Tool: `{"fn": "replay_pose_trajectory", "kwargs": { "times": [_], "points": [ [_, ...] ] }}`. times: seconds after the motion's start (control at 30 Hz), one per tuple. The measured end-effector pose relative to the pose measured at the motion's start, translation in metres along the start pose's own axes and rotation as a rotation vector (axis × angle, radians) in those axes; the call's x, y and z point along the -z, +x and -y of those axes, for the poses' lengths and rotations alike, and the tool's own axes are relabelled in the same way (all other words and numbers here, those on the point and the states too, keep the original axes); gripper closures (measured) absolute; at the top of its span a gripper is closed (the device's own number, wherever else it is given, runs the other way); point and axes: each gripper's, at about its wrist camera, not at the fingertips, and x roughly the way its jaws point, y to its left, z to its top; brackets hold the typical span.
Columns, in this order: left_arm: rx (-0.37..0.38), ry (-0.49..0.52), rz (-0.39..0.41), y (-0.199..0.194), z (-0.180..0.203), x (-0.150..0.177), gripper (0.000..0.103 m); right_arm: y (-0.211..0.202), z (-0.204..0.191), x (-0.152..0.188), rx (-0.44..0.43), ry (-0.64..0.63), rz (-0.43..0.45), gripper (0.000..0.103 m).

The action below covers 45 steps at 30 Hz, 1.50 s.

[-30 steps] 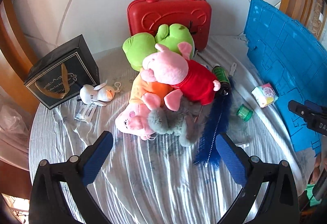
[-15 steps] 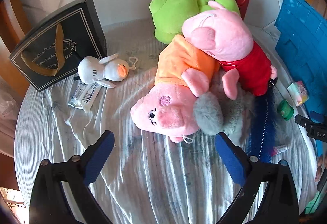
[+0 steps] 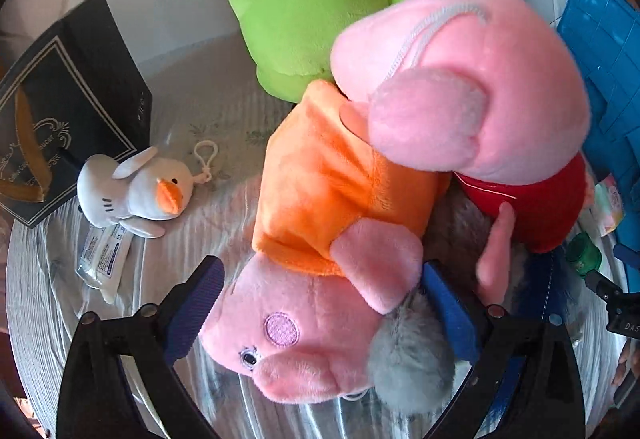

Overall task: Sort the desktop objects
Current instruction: 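Grasp the pink pig plush in orange shirt with left tool while right tool grasps green jar, then lift and carry the pig plush and green jar over the blue crate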

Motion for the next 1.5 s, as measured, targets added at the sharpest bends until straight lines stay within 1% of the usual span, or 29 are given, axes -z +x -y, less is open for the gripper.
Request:
{"fn": "replay_pose_trajectory", "kwargs": {
  "times": [0.07, 0.17, 0.23, 0.27, 0.4, 0.47, 0.53, 0.57, 0.6, 0.63, 0.7, 0.73, 0.8, 0.83, 1.07, 1.23, 1.4, 1.47, 1.5],
  "points": [
    [-0.011, 0.0, -0.033, 0.013, 0.002, -0.003, 0.003, 0.005, -0.001, 0.0, -0.004, -0.003, -0.007, 0.0],
    [-0.029, 0.02, -0.056, 0.031, 0.007, -0.006, 0.003, 0.01, -0.004, -0.002, -0.003, -0.02, -0.011, 0.0],
    [-0.044, 0.023, -0.066, 0.04, 0.008, -0.007, 0.005, 0.014, -0.006, -0.003, 0.003, -0.033, -0.015, 0.0],
    [-0.037, 0.015, -0.064, 0.041, 0.007, -0.008, 0.007, 0.016, -0.007, -0.004, 0.006, -0.039, -0.017, 0.0],
    [-0.029, 0.015, -0.045, 0.04, 0.007, -0.007, 0.023, 0.022, -0.009, -0.008, 0.005, -0.053, -0.023, 0.0],
    [-0.026, 0.017, -0.033, 0.036, 0.007, -0.003, 0.029, 0.024, -0.011, -0.008, 0.003, -0.064, -0.025, 0.0],
    [-0.019, 0.005, -0.025, 0.031, 0.005, 0.001, 0.032, 0.026, -0.014, -0.008, 0.007, -0.082, -0.022, 0.001],
    [-0.015, -0.003, -0.023, 0.028, 0.004, 0.004, 0.033, 0.027, -0.015, -0.008, 0.01, -0.091, -0.026, 0.005],
    [-0.013, -0.009, -0.021, 0.026, 0.003, 0.007, 0.034, 0.029, -0.017, -0.008, 0.013, -0.1, -0.032, 0.011],
    [-0.013, -0.014, -0.021, 0.023, 0.002, 0.01, 0.034, 0.03, -0.018, -0.007, 0.018, -0.108, -0.039, 0.016],
    [-0.006, -0.026, -0.021, 0.017, -0.002, 0.018, 0.034, 0.033, -0.02, -0.005, 0.029, -0.121, -0.053, 0.036],
    [-0.003, -0.033, -0.021, 0.014, -0.004, 0.022, 0.034, 0.034, -0.02, -0.004, 0.027, -0.122, -0.058, 0.04],
    [-0.003, -0.046, -0.02, 0.008, -0.009, 0.03, 0.034, 0.031, -0.02, -0.001, 0.012, -0.12, -0.059, 0.052],
    [-0.003, -0.053, -0.02, 0.004, -0.012, 0.035, 0.034, 0.03, -0.021, 0.001, 0.005, -0.125, -0.061, 0.054],
    [-0.012, -0.093, -0.025, -0.023, -0.026, 0.064, 0.034, 0.011, -0.026, 0.015, -0.062, -0.127, -0.071, 0.055],
    [0.036, -0.116, -0.031, -0.043, -0.03, 0.087, 0.034, -0.009, -0.028, 0.027, -0.102, -0.116, -0.07, 0.055],
    [0.056, -0.126, -0.041, -0.064, -0.036, 0.112, 0.033, -0.026, -0.036, 0.042, -0.122, -0.14, -0.075, 0.055],
    [0.08, -0.14, -0.049, -0.071, -0.028, 0.123, 0.031, -0.031, -0.035, 0.047, -0.131, -0.138, -0.08, 0.055],
    [0.083, -0.143, -0.045, -0.072, -0.028, 0.124, 0.031, -0.034, -0.035, 0.049, -0.133, -0.14, -0.08, 0.055]
  ]
}}
